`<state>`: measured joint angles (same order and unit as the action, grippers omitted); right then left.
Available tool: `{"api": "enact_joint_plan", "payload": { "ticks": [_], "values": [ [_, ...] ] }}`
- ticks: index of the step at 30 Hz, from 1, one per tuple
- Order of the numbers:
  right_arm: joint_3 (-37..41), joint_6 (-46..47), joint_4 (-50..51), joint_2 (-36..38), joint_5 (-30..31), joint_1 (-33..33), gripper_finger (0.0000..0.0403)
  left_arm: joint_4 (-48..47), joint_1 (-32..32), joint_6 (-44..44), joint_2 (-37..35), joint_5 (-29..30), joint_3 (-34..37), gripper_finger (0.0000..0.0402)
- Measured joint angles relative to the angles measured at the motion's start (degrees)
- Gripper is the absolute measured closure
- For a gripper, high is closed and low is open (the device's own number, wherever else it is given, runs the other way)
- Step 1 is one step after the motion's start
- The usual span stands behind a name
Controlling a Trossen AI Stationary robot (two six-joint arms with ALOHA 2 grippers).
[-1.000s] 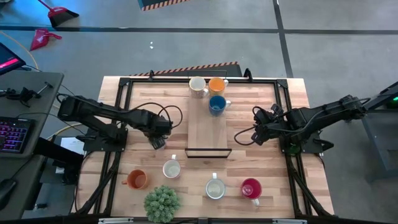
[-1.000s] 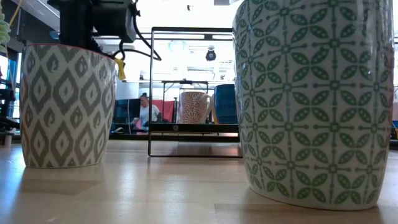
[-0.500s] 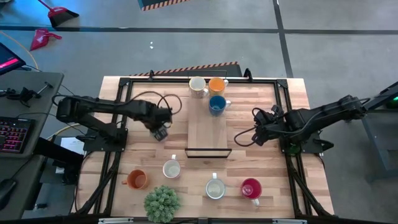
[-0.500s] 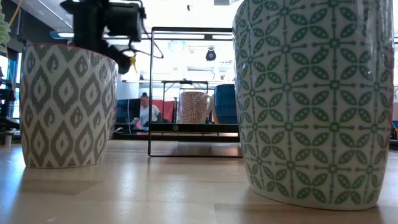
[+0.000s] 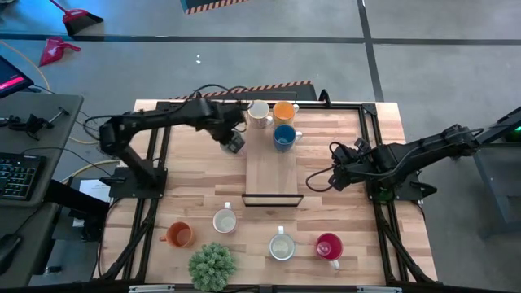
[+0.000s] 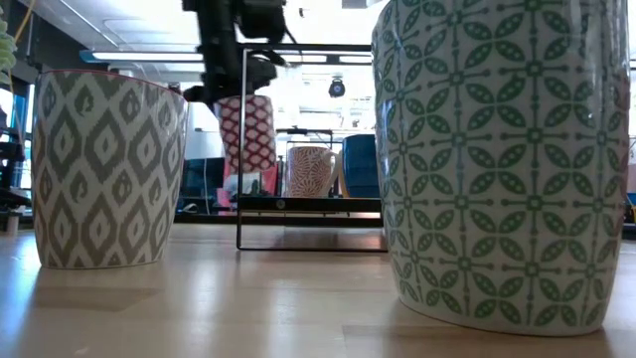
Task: Place coffee mugs
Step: Put the brown cup on the shelf aligned with the other blue cup
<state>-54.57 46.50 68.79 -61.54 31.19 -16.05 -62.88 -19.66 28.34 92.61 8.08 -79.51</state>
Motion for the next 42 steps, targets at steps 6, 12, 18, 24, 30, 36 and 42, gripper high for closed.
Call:
{"api": "enact_joint_plan", "payload": {
  "ticks": [6,12,18,24,30,36,42],
  "values": [
    [0.0,0.1,0.0,0.0,-0.2,0.0,0.026,-3.7,-1.1,-2.0,8.9,-0.3,-9.4,0.0393],
    [0.0,0.0,-0.5,0.0,-0.4,0.0,0.026,-3.6,-2.0,-2.5,14.9,-0.1,-17.0,0.0393],
    [0.0,0.0,-0.6,0.0,-1.5,0.0,0.026,-4.0,-2.1,-3.1,18.8,-0.7,-20.4,0.0393],
    [0.0,-0.4,-0.5,0.0,-1.6,0.0,0.026,-3.5,-2.1,-2.7,20.5,-1.5,-20.5,0.0394],
    [0.0,-0.5,-0.5,0.0,-1.7,0.0,0.026,-2.5,-2.1,-0.6,21.1,-1.8,-20.5,0.0394],
    [0.0,-1.6,-0.5,0.0,-2.5,0.0,0.026,1.0,-2.1,1.8,21.1,-2.4,-20.5,0.0394],
    [0.0,-2.0,-0.5,0.0,-2.8,0.0,0.026,1.1,-1.6,1.6,21.1,-3.1,-20.5,0.0394]
  ]
}}
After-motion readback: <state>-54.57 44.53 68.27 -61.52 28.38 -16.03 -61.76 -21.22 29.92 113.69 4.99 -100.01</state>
